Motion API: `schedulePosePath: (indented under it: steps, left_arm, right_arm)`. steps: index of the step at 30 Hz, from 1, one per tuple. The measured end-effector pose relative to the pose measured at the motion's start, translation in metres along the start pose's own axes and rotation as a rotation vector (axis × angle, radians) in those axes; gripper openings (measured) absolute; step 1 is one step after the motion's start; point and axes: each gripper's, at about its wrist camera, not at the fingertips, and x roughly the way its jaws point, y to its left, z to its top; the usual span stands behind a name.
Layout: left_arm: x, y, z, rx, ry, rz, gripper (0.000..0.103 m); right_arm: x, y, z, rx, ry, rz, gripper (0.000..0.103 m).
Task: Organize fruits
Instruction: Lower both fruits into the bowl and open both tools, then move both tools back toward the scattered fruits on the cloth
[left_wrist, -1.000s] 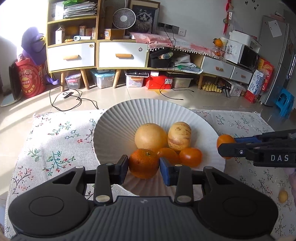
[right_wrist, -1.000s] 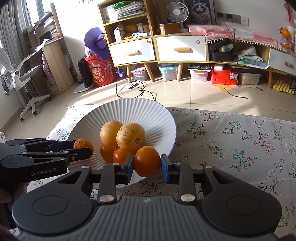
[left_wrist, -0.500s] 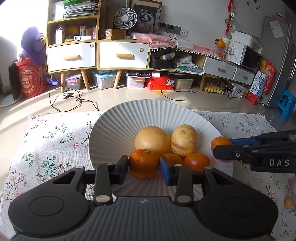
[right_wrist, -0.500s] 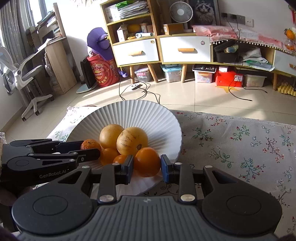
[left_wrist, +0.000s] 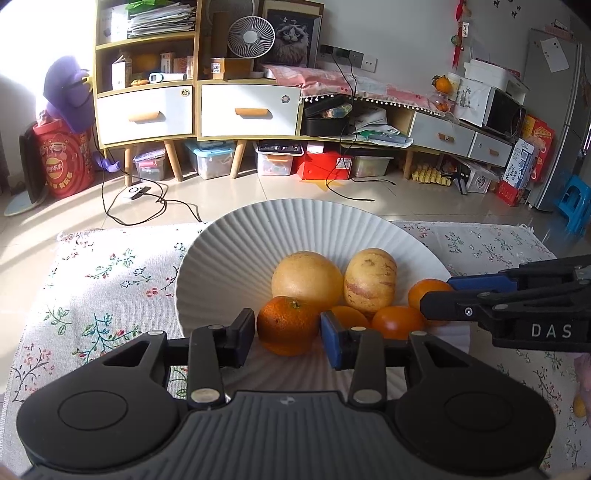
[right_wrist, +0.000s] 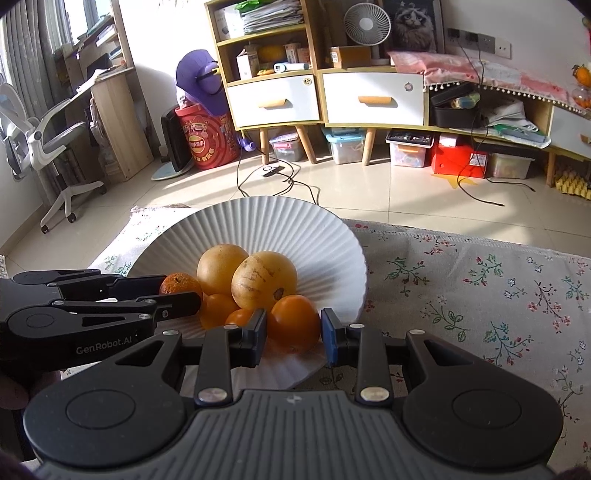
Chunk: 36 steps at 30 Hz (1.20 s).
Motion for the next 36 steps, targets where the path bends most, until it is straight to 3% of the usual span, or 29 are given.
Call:
schedulePosePath:
  steps: [2, 4, 6, 15, 29, 36]
  left_arm:
    - [-0.001, -0.001, 0.000, 0.009, -0.001, 0.007, 0.035]
    - [-0.004, -0.003, 0.000, 0.014, -0.003, 0.013, 0.042]
    - [-0.007, -0.004, 0.000, 0.013, -0.005, 0.021, 0.052]
    - [-0.029, -0.007, 0.001, 0.017, -0.011, 0.033, 0.074]
    - [-0.071, -0.015, -0.013, 0.049, 0.030, 0.073, 0.093]
    - [-0.087, -0.005, -0.032, 0.034, 0.066, 0.104, 0.093]
  right_arm:
    - [-0.003, 0.001, 0.001, 0.001, -0.006, 0.003, 0.033]
    - [-0.005, 0.001, 0.001, 0.003, -0.006, 0.005, 0.046]
    - [-0.008, 0.002, 0.002, 0.006, -0.011, 0.004, 0.052]
    - [-0.029, 0.007, 0.003, -0.002, -0.017, -0.008, 0.069]
    - [-0.066, 0.020, -0.007, -0.004, -0.023, -0.040, 0.087]
    - [-0.080, 0.029, -0.024, -0.031, -0.018, -0.049, 0.097]
